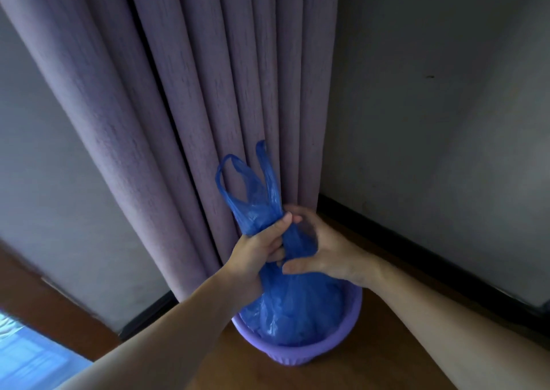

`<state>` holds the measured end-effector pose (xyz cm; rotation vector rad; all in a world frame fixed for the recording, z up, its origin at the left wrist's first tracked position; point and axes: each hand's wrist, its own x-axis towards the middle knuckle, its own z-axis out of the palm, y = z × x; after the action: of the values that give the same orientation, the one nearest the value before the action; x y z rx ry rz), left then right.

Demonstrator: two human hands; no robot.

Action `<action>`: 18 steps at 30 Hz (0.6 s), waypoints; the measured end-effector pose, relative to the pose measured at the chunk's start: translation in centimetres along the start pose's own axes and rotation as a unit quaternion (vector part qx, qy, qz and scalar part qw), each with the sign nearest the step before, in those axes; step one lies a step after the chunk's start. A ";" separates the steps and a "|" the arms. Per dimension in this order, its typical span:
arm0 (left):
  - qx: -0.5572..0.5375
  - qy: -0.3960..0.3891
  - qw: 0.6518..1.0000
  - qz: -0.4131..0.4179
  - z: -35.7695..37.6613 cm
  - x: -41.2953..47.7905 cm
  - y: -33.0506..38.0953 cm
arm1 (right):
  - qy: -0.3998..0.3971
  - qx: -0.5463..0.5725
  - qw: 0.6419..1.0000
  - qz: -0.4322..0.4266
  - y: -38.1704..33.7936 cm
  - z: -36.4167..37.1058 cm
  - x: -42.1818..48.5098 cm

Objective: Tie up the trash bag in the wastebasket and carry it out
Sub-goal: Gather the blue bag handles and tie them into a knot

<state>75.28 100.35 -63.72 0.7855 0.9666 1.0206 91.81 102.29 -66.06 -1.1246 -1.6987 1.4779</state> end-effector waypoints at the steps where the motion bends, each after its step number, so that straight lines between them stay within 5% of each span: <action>1: -0.004 0.000 1.000 -0.004 0.0 0.0 0.3 | -0.011 -0.012 1.000 -0.002 0.2 0.4 0.0; 8: -0.055 0.001 0.998 0.022 -1.3 1.0 0.7 | 0.074 0.083 0.994 0.003 0.5 1.2 -0.1; 13: -0.105 -0.048 0.993 -0.026 -1.7 0.9 0.6 | 0.178 0.298 0.938 0.023 0.2 1.0 0.4; 18: -0.146 -0.077 0.986 -0.028 -0.9 0.4 -0.3 | 0.219 0.350 0.911 0.010 -0.8 1.2 0.6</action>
<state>74.65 100.76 -64.41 0.5799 0.6838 1.0091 90.33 102.28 -65.51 -0.9609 -0.7486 1.5140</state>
